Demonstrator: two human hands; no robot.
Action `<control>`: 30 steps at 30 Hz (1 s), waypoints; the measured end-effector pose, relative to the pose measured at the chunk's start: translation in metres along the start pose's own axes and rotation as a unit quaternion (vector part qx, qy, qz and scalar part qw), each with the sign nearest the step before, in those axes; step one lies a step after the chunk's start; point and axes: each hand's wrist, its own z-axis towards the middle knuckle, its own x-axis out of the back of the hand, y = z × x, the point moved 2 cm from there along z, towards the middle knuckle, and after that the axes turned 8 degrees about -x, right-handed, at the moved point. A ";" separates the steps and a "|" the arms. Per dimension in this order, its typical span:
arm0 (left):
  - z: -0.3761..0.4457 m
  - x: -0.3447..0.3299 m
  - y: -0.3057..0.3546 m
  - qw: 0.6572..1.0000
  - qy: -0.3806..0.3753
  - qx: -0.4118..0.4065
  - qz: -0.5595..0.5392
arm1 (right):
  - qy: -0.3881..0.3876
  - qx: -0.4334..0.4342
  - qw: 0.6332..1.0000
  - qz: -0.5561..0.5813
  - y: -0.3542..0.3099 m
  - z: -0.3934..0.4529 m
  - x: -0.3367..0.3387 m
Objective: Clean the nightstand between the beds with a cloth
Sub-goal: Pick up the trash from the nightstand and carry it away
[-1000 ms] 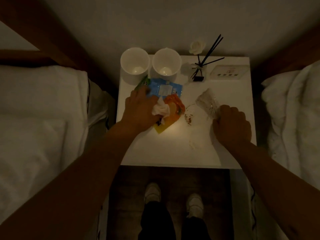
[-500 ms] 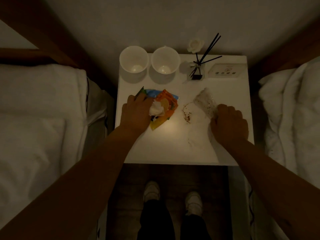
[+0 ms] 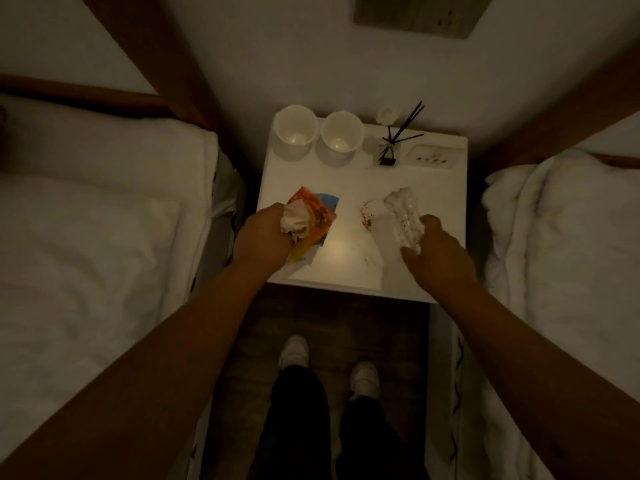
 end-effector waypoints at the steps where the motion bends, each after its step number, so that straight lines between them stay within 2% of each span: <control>1: -0.014 0.012 0.008 1.000 0.016 0.014 -0.004 | 0.002 0.013 1.000 0.007 -0.007 -0.010 0.009; 10: -0.150 0.098 0.057 0.983 0.098 0.129 -0.082 | -0.034 0.179 0.983 -0.015 -0.085 -0.110 0.074; 17: -0.284 0.144 0.047 0.956 0.186 0.221 -0.044 | -0.083 0.335 0.936 -0.071 -0.137 -0.203 0.096; 24: -0.464 0.176 0.042 0.884 0.291 0.362 -0.044 | -0.173 0.474 0.858 -0.092 -0.198 -0.331 0.069; 26: -0.526 0.172 0.039 0.851 0.325 0.409 -0.049 | -0.207 0.517 0.823 -0.115 -0.214 -0.380 0.052; 30: -0.637 0.156 0.040 0.787 0.363 0.494 -0.062 | -0.198 0.609 0.750 -0.165 -0.231 -0.473 0.022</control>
